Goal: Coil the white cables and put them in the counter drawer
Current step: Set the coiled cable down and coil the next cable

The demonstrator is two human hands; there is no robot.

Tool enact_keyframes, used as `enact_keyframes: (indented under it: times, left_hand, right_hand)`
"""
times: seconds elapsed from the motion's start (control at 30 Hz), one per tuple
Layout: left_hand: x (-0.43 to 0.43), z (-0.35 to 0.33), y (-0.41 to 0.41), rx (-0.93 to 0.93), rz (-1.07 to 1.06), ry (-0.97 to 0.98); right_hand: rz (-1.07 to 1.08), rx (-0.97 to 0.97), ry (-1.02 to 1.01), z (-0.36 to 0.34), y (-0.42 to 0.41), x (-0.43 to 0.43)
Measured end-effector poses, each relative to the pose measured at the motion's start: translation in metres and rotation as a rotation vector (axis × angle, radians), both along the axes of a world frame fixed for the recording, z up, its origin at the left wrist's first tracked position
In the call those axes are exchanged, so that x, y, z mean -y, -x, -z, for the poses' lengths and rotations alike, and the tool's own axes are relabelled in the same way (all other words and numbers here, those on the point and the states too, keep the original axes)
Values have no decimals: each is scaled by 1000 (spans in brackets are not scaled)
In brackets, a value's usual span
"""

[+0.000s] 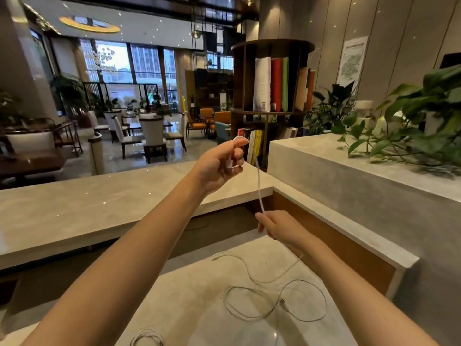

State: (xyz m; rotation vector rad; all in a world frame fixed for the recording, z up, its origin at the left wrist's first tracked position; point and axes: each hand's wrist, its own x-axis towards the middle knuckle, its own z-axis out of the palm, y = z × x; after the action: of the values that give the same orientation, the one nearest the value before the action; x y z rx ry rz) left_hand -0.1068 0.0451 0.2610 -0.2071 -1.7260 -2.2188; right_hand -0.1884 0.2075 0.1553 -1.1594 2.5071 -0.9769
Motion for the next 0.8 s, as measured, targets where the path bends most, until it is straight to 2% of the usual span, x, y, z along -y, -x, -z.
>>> enact_keyframes:
  times: [0.07,0.13,0.23,0.37,0.43,0.53,0.6,0.73,0.8]
  left_hand:
    - [-2,4,-1,37,-100,178]
    - [-4,8,-3,80,-170,376]
    - [-8,18,-5,105,-262,608]
    - [-17,34,-4,105,-330,944]
    - [-21,41,-4,114,-368,1090]
    - [-21,42,-10,194,-291,1058]
    - [-18,37,-18,262,-171,936]
    - [-12,32,-32,291,48,745]
    - [-11,34,-35,322,66,677]
  right_hand:
    - [20,-245,-137,-16,-11,8]
    - [53,-405,-170,-32,-20,10]
    - [55,-472,-107,-45,-26,9]
    - [18,-536,-135,-52,-36,9]
    - [13,-566,-48,-57,-38,6]
    - [39,-616,170,-69,-34,-2]
    - [-4,-585,195,-76,-27,-5]
    - [-229,-298,129,-81,-15,-7]
    - [-239,-214,119,-79,-13,-8]
